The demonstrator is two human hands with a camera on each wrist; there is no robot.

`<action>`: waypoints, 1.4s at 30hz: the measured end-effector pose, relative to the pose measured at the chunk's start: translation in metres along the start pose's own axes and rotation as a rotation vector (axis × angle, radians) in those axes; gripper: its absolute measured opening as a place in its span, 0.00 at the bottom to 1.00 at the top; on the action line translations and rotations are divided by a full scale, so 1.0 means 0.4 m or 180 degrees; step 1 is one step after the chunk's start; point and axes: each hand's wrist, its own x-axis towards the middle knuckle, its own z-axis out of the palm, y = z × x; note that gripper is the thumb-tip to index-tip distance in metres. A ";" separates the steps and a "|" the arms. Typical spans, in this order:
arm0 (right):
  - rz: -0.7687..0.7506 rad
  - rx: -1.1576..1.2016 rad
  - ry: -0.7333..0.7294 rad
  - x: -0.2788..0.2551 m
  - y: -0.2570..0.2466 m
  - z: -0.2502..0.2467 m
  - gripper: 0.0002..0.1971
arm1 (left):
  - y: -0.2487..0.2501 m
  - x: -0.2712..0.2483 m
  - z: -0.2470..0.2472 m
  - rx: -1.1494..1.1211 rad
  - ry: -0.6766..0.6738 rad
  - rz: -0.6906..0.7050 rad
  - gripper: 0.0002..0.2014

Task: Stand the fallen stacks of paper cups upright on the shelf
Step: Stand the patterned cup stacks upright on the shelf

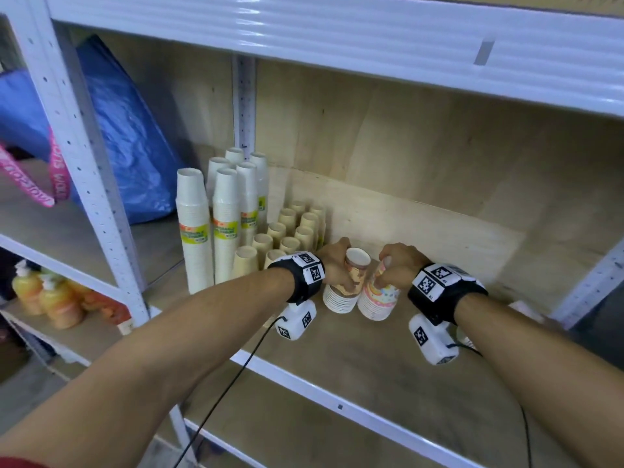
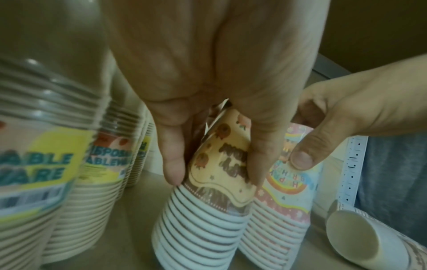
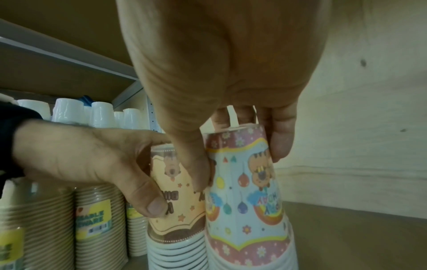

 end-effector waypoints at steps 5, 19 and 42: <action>-0.0111 0.0038 -0.0018 0.017 -0.005 0.029 0.28 | -0.019 -0.008 0.001 -0.0037 0.0058 -0.0165 0.36; -0.0143 0.0042 -0.0150 0.033 0.026 -0.007 0.36 | 0.019 0.013 -0.066 0.0171 0.0011 -0.0010 0.37; 0.1225 -0.0224 0.0177 -0.135 0.505 -0.134 0.29 | 0.458 0.146 0.126 0.0638 -0.0734 0.1350 0.35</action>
